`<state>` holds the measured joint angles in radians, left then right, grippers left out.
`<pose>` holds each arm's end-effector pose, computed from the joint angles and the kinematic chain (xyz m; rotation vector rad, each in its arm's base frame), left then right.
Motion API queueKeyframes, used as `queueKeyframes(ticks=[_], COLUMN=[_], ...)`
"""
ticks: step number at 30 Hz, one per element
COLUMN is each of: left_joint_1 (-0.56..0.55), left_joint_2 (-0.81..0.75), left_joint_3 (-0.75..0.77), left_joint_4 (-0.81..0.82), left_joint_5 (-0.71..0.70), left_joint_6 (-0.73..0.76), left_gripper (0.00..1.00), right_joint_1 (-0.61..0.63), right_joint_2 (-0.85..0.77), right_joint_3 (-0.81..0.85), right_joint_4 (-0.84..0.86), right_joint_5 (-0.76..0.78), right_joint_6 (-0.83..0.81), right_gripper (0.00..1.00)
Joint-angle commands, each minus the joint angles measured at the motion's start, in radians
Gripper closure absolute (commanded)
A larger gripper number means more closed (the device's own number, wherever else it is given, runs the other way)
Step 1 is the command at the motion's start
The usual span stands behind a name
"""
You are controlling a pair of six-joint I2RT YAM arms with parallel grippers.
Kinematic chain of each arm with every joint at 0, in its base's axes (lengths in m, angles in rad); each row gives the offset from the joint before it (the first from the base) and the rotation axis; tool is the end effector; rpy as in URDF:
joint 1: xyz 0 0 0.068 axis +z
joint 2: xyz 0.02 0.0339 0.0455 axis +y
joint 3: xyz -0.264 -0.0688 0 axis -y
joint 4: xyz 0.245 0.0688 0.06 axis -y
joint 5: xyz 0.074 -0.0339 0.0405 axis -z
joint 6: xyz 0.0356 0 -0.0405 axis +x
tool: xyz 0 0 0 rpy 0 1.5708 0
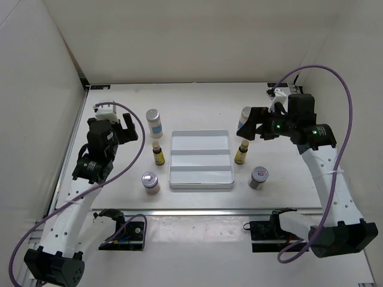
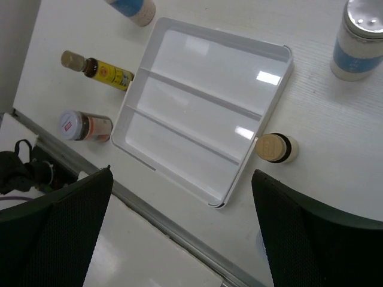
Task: Organize the condiment bottles
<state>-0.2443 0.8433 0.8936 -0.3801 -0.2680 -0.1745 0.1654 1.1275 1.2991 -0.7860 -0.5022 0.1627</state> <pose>0.1853 -0.0365 0.3478 -0.1154 1.8850 -0.0314 0.2180 0.0538 0.3923 -0.2917 2.1714 0.7335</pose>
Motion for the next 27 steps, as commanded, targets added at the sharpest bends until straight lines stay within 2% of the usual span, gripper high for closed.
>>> queueKeyframes(ticks=[1, 4, 7, 10, 12, 14, 17, 21, 27], left_joint_1=[-0.003, -0.012, -0.032, -0.032, -0.032, -0.032, -0.032, -0.032, -0.032], left_joint_2=[-0.013, -0.024, 0.014, 0.023, 0.014, 0.005, 0.005, -0.006, -0.006], left_joint_3=[-0.025, -0.054, -0.055, -0.055, -0.064, -0.064, -0.064, -0.073, -0.073], left_joint_4=[0.014, 0.014, 0.014, 0.014, 0.014, 0.014, 0.014, 0.023, 0.023], left_joint_5=[-0.050, -0.063, -0.099, -0.073, -0.053, -0.042, -0.011, -0.011, -0.011], left_joint_6=[0.000, -0.011, -0.034, -0.043, -0.043, -0.054, -0.054, -0.054, -0.054], left_gripper=[0.00, 0.00, 0.00, 0.00, 0.00, 0.00, 0.00, 0.00, 0.00], right_joint_1=[0.025, 0.034, 0.034, 0.034, 0.034, 0.034, 0.034, 0.034, 0.034], right_joint_2=[-0.072, -0.106, -0.106, -0.106, -0.066, 0.016, 0.092, 0.081, 0.071], right_joint_3=[-0.009, -0.053, -0.075, -0.101, -0.101, -0.084, -0.081, -0.176, -0.273], right_joint_4=[0.040, 0.073, 0.016, -0.033, -0.071, -0.119, -0.151, -0.092, -0.090], right_joint_5=[0.169, 0.333, 0.387, 0.554, 0.564, 0.486, 0.476, 0.476, 0.582], right_joint_6=[0.026, 0.075, 0.092, 0.147, 0.137, 0.103, 0.116, 0.161, 0.219], right_gripper=[0.00, 0.00, 0.00, 0.00, 0.00, 0.00, 0.00, 0.00, 0.00])
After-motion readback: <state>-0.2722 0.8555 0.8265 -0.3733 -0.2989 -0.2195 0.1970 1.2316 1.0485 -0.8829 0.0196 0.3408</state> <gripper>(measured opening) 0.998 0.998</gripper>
